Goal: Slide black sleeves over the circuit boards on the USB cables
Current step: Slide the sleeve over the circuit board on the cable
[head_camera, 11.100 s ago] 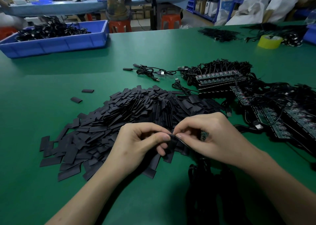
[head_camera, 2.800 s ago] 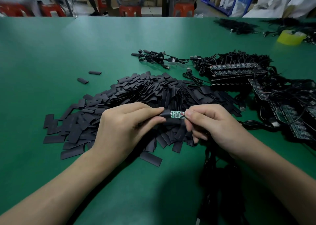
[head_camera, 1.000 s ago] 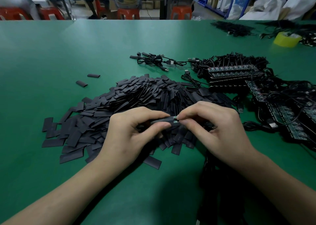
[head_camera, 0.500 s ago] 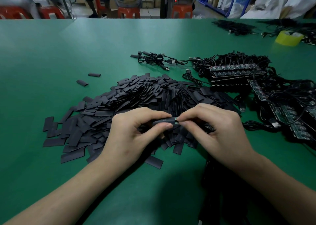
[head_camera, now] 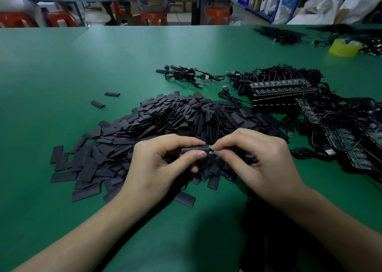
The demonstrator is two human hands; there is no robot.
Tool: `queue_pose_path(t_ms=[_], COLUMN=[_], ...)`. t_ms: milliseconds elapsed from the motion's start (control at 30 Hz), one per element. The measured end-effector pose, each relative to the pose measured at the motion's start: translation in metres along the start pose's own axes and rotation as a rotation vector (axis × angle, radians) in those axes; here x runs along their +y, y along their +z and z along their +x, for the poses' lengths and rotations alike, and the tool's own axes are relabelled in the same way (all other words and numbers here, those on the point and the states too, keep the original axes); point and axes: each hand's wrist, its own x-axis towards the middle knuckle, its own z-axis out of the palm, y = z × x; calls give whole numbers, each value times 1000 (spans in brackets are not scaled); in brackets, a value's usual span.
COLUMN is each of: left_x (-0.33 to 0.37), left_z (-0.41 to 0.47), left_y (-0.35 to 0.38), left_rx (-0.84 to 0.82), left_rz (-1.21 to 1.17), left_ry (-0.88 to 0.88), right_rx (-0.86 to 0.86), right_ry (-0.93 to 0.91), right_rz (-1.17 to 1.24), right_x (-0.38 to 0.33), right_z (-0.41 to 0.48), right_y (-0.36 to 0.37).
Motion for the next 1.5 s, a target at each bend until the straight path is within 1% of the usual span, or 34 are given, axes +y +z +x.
queue_pose_path(t_ms=[233, 333, 400, 633, 800, 967, 1100, 1167, 1300, 1367, 1500], left_x=[3, 7, 8, 8, 7, 6, 7, 8, 11, 14, 17], left_z=[1, 2, 3, 0, -2, -2, -3, -3, -2, -1, -1], left_y=[-1, -3, -3, -3, 0, 2, 3, 3, 0, 0, 0], left_rx=[10, 26, 34, 68, 65, 44, 26, 39, 87, 105, 92], left_rz=[178, 327, 374, 233, 90, 39, 57, 82, 156, 202, 274], left_ry=[130, 229, 265, 167, 105, 83, 90, 109, 147, 172, 230], right_rx=[12, 7, 3, 13, 27, 46, 51, 57, 55, 4, -119], right_ry=[27, 18, 13, -14, -19, -25, -12, 33, 254, 343, 507], right_rz=[11, -1, -6, -13, -4, 1, 18, 58, 269, 353, 605], right_x=[-2, -2, -2, -3, -4, -5, -7, -9, -11, -11, -9], right_z=[0, 0, 0, 2, 2, 2, 1, 2, 3, 4, 8], right_y=[1, 1, 0, -3, -2, 0, 0, 1, -1, -3, -6])
